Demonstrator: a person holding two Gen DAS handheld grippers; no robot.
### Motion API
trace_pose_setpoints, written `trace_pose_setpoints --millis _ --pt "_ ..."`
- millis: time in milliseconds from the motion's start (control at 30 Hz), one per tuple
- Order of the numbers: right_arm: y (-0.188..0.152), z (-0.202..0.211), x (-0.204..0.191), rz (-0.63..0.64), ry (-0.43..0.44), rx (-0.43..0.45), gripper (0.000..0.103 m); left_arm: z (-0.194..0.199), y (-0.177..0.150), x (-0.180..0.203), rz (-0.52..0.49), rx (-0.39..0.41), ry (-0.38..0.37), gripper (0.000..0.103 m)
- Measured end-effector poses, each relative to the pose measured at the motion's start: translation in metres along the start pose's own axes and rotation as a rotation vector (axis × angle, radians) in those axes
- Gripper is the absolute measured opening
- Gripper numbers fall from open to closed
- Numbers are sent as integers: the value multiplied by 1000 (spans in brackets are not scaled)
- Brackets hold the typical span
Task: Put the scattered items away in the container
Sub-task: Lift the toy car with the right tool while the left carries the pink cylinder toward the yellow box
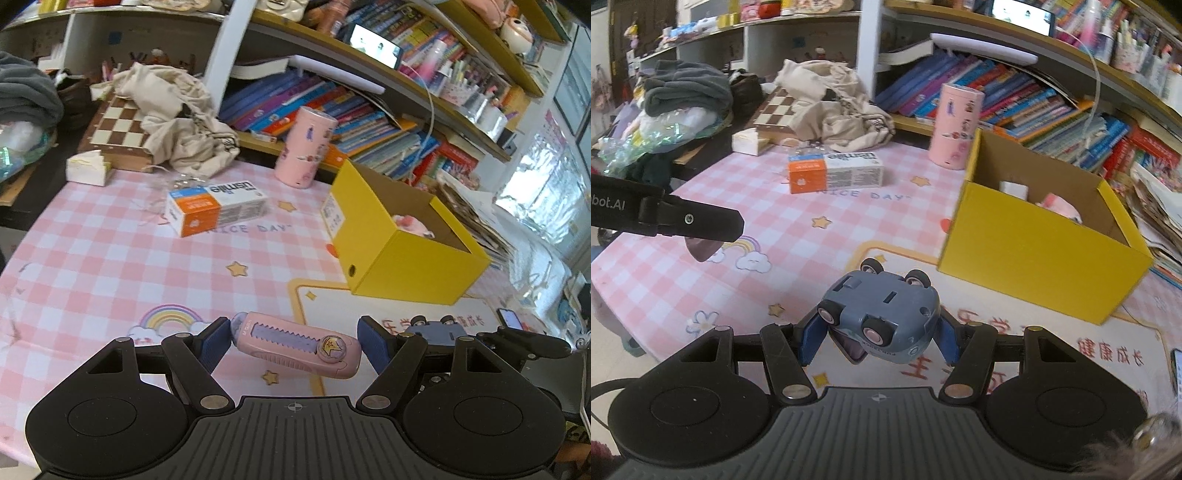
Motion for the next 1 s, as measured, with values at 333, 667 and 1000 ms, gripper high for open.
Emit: trace_pose_setpoints --millis 333,667,1000 --pt "-21 12 35 -67 -53 -10 59 -19 -6 38 -58 -39 -48 75" --pt "-39 20 79 -117 -82 -14 59 -42 -9 80 -98 -65 -73 75" --pt "-50 24 123 -138 -85 -15 59 -64 -11 121 -111 -76 -89 75"
Point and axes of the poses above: each gripper's, at about its wrist camera, not at the fingertips, and z roughly against the way its jaws point, x to its right, y to its top, the point moved 4 cm from there along -z, roughly the way its jaws point, and after that the axes turned 11 degrees about z, right-handed, at the moved point
